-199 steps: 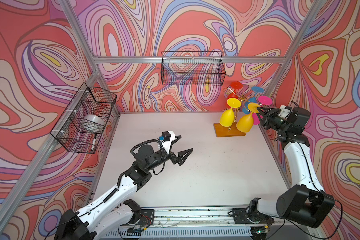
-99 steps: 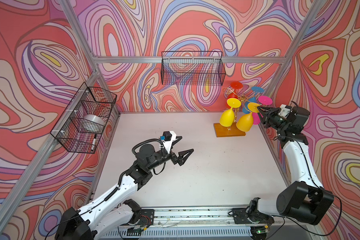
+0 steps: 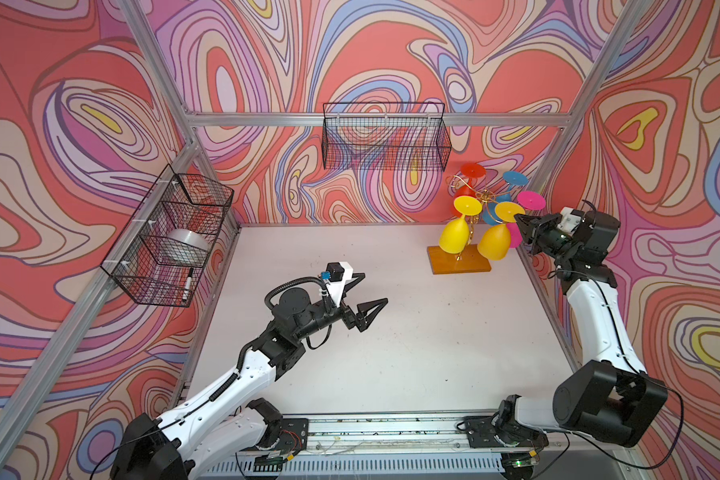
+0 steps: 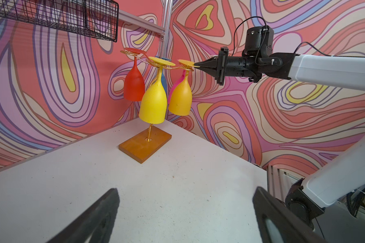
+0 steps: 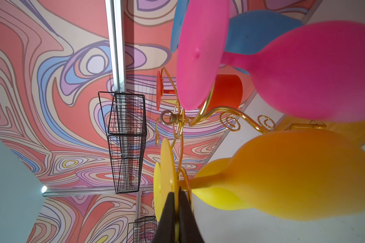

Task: Take the wine glass off the wine glass rack
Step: 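Close the right gripper on the orange-yellow glass's foot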

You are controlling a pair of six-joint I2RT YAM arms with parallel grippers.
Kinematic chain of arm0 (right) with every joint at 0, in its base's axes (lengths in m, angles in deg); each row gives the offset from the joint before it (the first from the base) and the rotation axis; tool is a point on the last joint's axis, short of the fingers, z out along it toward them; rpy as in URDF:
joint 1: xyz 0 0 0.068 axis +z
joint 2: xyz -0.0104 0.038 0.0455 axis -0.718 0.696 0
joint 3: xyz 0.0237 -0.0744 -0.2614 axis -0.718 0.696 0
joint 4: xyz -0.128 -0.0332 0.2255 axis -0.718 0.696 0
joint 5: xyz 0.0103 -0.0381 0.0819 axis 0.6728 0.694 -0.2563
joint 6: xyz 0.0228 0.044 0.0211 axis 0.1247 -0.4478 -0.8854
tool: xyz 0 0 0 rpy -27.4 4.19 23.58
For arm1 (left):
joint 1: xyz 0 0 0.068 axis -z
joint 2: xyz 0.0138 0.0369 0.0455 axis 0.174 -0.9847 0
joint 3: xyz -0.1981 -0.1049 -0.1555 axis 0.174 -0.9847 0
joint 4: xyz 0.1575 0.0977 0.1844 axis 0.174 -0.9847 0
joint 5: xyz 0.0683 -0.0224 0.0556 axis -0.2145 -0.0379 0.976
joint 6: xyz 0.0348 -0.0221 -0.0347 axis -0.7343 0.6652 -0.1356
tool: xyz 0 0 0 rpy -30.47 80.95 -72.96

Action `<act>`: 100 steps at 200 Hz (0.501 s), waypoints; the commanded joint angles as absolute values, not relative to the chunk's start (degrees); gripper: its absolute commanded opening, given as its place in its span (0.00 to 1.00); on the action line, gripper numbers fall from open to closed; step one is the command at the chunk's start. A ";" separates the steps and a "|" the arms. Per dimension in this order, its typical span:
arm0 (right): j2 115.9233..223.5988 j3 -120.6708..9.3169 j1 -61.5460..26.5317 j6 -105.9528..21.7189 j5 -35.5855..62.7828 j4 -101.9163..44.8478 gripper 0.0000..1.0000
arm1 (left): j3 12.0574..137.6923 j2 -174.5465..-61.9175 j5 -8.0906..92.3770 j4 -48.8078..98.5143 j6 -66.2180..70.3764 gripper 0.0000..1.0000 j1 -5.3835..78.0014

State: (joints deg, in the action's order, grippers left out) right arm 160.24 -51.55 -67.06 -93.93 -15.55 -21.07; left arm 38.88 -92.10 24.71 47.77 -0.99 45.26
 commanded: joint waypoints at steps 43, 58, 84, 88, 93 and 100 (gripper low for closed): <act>158.56 -53.45 -66.67 -91.51 -14.38 -19.06 0.00 | 40.95 -91.70 24.71 47.48 -2.13 0.99 45.13; 158.00 -54.11 -66.72 -90.02 -14.06 -17.06 0.00 | 40.93 -91.65 24.71 47.43 -2.22 0.99 45.13; 157.02 -54.45 -66.63 -89.35 -14.27 -15.56 0.00 | 40.93 -91.55 24.93 47.30 -2.31 0.99 45.09; 156.85 -54.44 -66.63 -89.28 -14.32 -15.55 0.00 | 40.93 -91.55 24.97 47.24 -2.39 0.99 45.10; 156.57 -54.45 -66.59 -89.18 -14.32 -15.36 0.00 | 40.93 -91.45 24.97 47.16 -2.48 0.99 45.15; 156.32 -54.45 -66.46 -88.92 -14.17 -14.89 0.00 | 41.06 -91.38 25.06 46.91 -2.70 0.99 45.10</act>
